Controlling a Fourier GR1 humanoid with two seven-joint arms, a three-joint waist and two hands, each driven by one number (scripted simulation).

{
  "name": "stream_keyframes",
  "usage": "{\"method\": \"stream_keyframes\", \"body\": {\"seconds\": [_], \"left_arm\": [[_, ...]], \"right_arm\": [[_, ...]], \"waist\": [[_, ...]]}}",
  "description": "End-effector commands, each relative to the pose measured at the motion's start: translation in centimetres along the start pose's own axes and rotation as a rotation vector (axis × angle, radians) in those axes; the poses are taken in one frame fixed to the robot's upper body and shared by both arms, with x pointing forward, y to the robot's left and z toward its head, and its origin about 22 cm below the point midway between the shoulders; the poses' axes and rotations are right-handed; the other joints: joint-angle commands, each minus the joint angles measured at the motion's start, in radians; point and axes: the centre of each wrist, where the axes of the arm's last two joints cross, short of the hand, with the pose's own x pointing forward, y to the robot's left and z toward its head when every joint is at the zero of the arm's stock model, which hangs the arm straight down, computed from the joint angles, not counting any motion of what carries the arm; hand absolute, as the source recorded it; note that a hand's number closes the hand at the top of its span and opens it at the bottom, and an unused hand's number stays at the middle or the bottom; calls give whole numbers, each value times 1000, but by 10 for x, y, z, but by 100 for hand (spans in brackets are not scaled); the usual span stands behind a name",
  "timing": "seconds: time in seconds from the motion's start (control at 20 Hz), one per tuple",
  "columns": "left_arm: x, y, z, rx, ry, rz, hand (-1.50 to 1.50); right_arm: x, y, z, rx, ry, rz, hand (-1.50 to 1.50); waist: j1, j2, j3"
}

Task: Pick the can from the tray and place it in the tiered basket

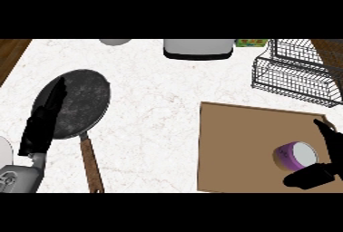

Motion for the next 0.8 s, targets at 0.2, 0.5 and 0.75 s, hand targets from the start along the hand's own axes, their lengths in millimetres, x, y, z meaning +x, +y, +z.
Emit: {"method": "stream_keyframes", "body": {"seconds": [0.2,0.5,0.75], "left_arm": [[-9,8,-6,2,14,1,0],[-21,-13,1,13,6,13,0],[4,-15,-9,-5,-6,18,0]], "right_arm": [[20,-3,-16,44,171,-33,-150],[19,47,-24,101,185,-47,-150],[19,27,-33,147,83,197,150]], "waist": [[-1,2,0],[-5,3,0],[6,4,1]]}}
